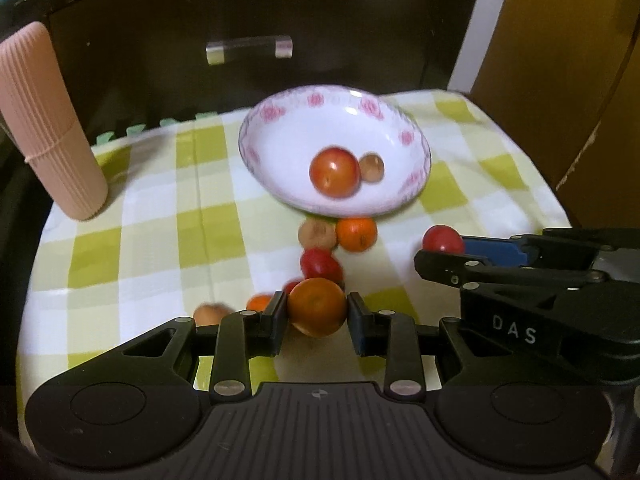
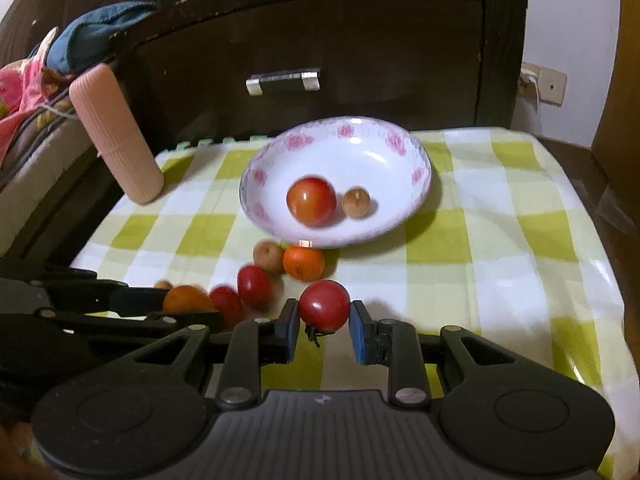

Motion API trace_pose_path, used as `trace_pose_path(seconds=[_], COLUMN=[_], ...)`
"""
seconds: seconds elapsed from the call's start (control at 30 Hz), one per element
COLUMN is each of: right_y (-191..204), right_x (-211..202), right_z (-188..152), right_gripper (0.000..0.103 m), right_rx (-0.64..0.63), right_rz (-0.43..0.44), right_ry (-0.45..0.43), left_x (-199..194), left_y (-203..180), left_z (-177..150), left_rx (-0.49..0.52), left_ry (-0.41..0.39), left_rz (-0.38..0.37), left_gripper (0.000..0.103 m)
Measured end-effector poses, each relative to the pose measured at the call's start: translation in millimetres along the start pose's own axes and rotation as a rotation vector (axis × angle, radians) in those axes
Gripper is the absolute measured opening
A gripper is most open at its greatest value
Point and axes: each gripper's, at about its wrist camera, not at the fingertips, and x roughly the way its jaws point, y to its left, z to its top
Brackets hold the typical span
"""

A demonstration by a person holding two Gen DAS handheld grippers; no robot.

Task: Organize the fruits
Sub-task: 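Carry the orange and cherry tomato into the white bowl and open both tools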

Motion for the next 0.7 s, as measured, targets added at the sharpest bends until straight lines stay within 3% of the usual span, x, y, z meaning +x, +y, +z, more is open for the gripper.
trace_pose_path(seconds=[0.47,0.7], right_y=[-22,-27], right_x=[32,55], right_z=[53,59], right_gripper=[0.026,0.026], right_rx=[0.030,0.021], right_rz=[-0.012,-0.009], right_ry=[-0.061,-0.046], left_x=[35,59], left_y=[10,12], left_z=[57,71], left_rx=[-0.044,-0.026], left_ry=[-0.057,-0.049], left_rz=[0.011,0.041], left_gripper=[0.039,0.040])
